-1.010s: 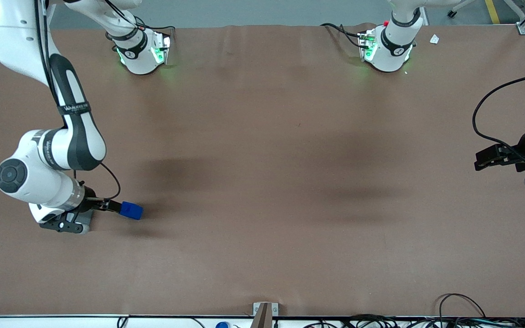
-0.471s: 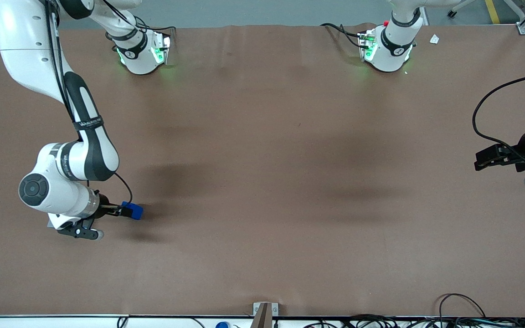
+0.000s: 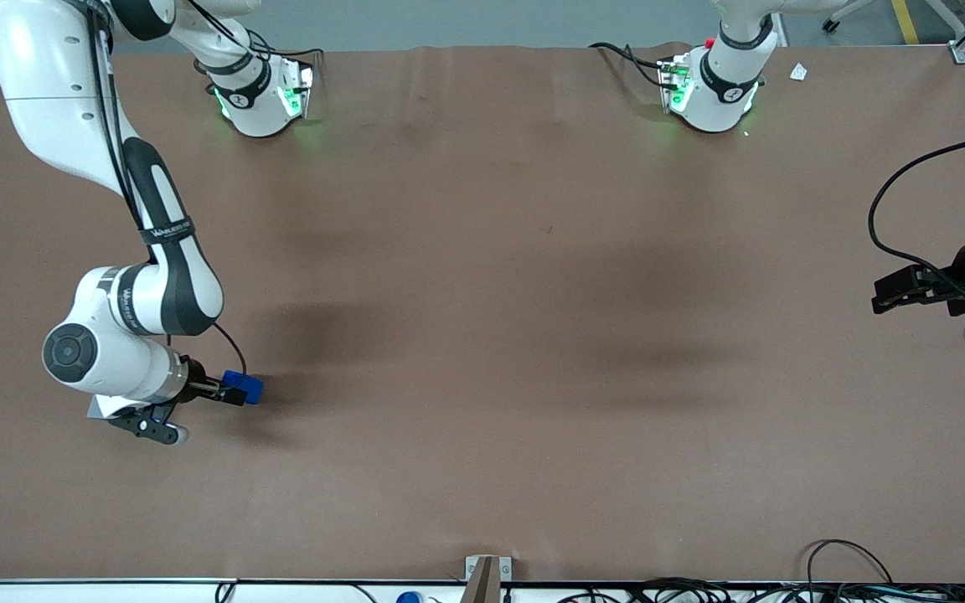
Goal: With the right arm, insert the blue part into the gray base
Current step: 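Close the right gripper on the blue block and lift it, then carry the blue block over the gray base's recess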
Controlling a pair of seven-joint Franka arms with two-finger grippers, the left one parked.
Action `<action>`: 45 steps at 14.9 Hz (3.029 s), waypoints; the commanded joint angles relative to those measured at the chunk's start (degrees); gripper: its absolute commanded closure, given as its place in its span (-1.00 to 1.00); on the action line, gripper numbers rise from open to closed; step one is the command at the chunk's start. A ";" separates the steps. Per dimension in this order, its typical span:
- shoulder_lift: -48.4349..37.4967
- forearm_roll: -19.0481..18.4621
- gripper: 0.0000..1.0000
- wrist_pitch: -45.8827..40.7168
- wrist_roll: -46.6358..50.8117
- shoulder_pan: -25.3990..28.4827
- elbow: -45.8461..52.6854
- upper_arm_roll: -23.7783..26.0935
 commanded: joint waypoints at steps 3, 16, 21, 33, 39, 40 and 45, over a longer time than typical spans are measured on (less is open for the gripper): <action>1.00 1.12 -1.00 -0.53 2.31 1.10 0.60 0.05; 1.53 -0.81 -1.00 -0.44 -4.72 2.16 -0.98 -0.12; 1.53 -0.63 -0.53 -0.53 -4.63 1.46 -0.81 -0.12; -4.61 -1.68 0.99 -21.76 -9.09 -2.05 9.90 -0.56; -6.30 -3.53 0.99 -22.59 -23.62 -11.27 13.08 -0.47; -6.03 -3.36 0.99 -21.98 -23.97 -12.16 13.17 -0.39; -1.47 -3.45 0.99 -13.46 -32.49 -15.41 14.13 -0.47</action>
